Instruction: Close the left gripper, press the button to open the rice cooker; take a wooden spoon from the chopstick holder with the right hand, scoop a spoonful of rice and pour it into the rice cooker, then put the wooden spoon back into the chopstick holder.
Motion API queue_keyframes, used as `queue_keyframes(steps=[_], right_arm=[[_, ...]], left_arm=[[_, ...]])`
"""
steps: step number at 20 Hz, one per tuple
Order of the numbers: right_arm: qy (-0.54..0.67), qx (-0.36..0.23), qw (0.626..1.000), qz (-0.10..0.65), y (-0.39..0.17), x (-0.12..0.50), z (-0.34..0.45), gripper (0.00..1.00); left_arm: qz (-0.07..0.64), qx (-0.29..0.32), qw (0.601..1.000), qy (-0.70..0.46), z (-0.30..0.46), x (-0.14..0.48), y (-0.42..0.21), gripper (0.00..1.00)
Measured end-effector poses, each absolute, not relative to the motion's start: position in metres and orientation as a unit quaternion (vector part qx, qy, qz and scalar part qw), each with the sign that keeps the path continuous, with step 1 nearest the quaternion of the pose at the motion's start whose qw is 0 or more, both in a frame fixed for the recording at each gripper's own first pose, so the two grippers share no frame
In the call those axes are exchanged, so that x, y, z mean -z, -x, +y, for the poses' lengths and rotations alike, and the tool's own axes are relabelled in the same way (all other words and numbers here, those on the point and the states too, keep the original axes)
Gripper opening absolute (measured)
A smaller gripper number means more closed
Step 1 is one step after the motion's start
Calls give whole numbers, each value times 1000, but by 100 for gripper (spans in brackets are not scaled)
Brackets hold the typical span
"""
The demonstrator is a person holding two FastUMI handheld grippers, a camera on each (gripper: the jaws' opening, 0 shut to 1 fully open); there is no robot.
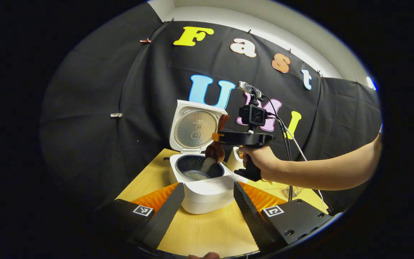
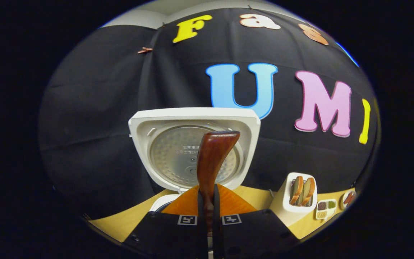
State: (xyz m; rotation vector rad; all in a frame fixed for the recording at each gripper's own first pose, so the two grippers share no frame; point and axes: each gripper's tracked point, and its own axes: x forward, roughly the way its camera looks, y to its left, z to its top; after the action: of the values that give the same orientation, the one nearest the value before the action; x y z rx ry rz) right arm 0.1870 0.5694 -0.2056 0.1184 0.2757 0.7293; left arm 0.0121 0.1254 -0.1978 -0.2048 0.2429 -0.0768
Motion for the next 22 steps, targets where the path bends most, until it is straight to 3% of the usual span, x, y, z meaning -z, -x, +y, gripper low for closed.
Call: queue_keyframes(steps=[10, 14, 17, 22], right_arm=[[105, -424, 899, 31, -149, 194, 580, 10], [-27, -414, 902, 121, -156, 198, 575, 10], [-190, -388, 880, 196, -169, 187, 559, 10], [-310, -349, 857, 216, -185, 156, 515, 10]], left_arm=[[124, 44, 987, 93, 116, 197, -11, 95], [122, 43, 987, 91, 113, 193, -10, 95], [122, 43, 988, 90, 108, 192, -6, 95], [119, 44, 988, 88, 98, 188, -6, 95]])
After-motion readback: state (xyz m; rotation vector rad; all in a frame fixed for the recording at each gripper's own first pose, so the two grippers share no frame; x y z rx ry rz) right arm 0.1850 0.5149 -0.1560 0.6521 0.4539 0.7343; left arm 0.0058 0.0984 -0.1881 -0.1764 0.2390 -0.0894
